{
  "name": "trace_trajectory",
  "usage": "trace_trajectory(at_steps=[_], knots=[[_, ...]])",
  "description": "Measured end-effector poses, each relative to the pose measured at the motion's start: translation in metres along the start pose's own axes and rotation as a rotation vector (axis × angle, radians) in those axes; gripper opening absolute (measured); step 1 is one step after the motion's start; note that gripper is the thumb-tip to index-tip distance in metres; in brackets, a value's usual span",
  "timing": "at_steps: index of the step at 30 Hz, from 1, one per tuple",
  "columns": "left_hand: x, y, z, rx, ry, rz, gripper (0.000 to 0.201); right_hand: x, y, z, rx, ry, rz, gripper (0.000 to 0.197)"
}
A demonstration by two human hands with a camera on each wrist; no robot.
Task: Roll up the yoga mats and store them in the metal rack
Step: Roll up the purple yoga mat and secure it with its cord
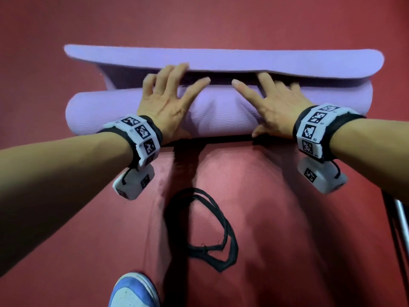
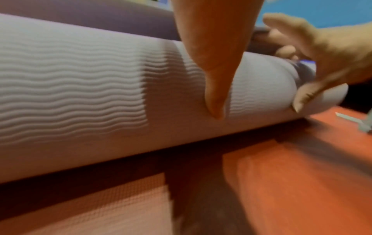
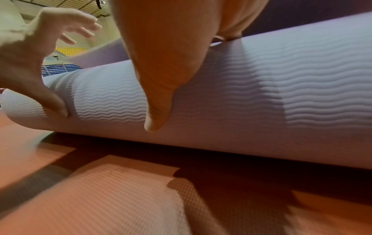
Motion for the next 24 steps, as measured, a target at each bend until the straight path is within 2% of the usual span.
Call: trace_trajectory(at_steps=[4,7,10,13,15,17,20,21,24], knots=[[-0.007,0.012,-0.018,-0.184,-0.083,-0.085,0.144,-0.012,0.006,0.002,-0.002,0.112,0.013,0.145],[0.0,0.025,-0.024,-0.249,-0.156,-0.184,0.154,-0.028,0.01,0.014,0.078,0.357,0.028,0.146],[0.004,0.029,-0.022,-0.24,-0.137,-0.23,0.154,-0.037,0.018,0.032,0.221,0.471,0.132,0.12],[-0.003,0.032,-0.022,-0.251,-0.09,-0.198,0.149,-0.034,0.024,0.039,0.234,0.471,0.229,0.065],[-0.01,0.036,-0.03,-0.279,-0.093,-0.153,0.139,-0.038,0.024,0.041,0.244,0.457,0.291,0.04],[-0.013,0.042,-0.036,-0.275,-0.104,-0.13,0.119,-0.04,0.023,0.042,0.245,0.421,0.314,0.037],[-0.005,0.049,-0.023,-0.156,-0.078,-0.116,0.064,-0.037,0.02,0.043,0.21,0.342,0.313,0.036],[-0.003,0.048,-0.018,-0.125,-0.068,-0.108,0.054,-0.036,0.019,0.043,0.195,0.317,0.314,0.036],[0.003,0.039,-0.009,-0.092,-0.034,-0.11,0.052,-0.034,0.016,0.041,0.16,0.238,0.314,0.036]])
Point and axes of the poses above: each hand's wrist, its own y-axis towards the middle knuckle, its own x-axis out of the palm, z = x × y, the point moved 9 cm from there along y, towards the middle knuckle, and after that the axes turned 11 degrees about x, right-handed, at the moved point
